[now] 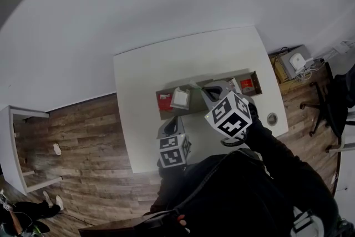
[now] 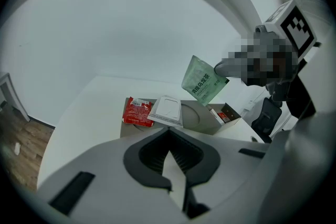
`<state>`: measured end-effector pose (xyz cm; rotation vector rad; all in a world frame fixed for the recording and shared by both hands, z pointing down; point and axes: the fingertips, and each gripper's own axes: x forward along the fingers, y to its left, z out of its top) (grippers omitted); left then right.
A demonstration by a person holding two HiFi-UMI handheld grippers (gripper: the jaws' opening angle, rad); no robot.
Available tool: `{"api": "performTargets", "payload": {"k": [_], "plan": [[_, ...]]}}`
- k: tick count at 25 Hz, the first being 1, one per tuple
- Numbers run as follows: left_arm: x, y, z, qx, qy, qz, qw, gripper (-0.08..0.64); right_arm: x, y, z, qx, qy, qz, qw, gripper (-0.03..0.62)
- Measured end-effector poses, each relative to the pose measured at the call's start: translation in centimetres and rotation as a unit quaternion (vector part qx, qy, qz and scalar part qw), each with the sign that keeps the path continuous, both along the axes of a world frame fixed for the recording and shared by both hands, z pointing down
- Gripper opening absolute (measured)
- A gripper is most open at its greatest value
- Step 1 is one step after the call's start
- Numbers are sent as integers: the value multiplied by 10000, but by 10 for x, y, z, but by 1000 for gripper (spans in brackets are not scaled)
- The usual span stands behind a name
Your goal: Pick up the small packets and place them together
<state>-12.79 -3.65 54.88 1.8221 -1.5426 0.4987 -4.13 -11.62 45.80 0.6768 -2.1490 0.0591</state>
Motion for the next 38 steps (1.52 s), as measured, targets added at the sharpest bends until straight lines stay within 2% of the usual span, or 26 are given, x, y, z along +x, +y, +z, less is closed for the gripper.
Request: {"api": "performTargets", "payload": {"k": [4, 12, 19, 23, 29, 33, 38], "plan": [[-4, 4, 1, -21, 16, -35, 10000, 2, 4, -5, 6, 250, 332, -43, 9991, 0], [-9, 7, 0, -35, 37, -61, 10000, 0, 1, 10, 47, 459, 1101, -457, 9918, 0], [-11, 9, 2, -60, 43, -68, 9999, 1, -1, 30, 72, 2, 1014, -677, 9925, 0], [-11, 9, 3, -65, 53, -56, 9999, 0, -2, 35, 87, -275, 936, -652, 9931, 2], [-13, 10, 4, -74, 39, -92, 9999, 0, -1, 34, 94, -188, 947, -742, 9926, 18], [-13, 11, 4, -83, 25, -101, 9999, 0, -4, 41, 94, -363, 763, -795, 9932, 80], [-9, 9, 2, -71, 22, -64, 10000, 1, -2, 38, 86, -255, 611, -717, 9952, 97]]}}
